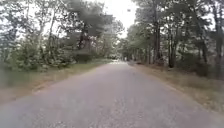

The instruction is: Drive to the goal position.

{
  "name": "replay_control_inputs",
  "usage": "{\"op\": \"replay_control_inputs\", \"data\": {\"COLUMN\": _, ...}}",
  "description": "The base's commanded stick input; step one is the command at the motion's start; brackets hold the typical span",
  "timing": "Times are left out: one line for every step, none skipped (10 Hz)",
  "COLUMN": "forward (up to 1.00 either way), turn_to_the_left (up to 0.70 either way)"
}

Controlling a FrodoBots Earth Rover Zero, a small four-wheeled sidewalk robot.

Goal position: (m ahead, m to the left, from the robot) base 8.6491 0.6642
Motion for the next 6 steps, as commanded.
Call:
{"op": "replay_control_inputs", "data": {"forward": 0.70, "turn_to_the_left": -0.06}}
{"op": "replay_control_inputs", "data": {"forward": 0.70, "turn_to_the_left": -0.13}}
{"op": "replay_control_inputs", "data": {"forward": 0.70, "turn_to_the_left": -0.14}}
{"op": "replay_control_inputs", "data": {"forward": 0.70, "turn_to_the_left": -0.14}}
{"op": "replay_control_inputs", "data": {"forward": 0.70, "turn_to_the_left": -0.14}}
{"op": "replay_control_inputs", "data": {"forward": 0.70, "turn_to_the_left": -0.14}}
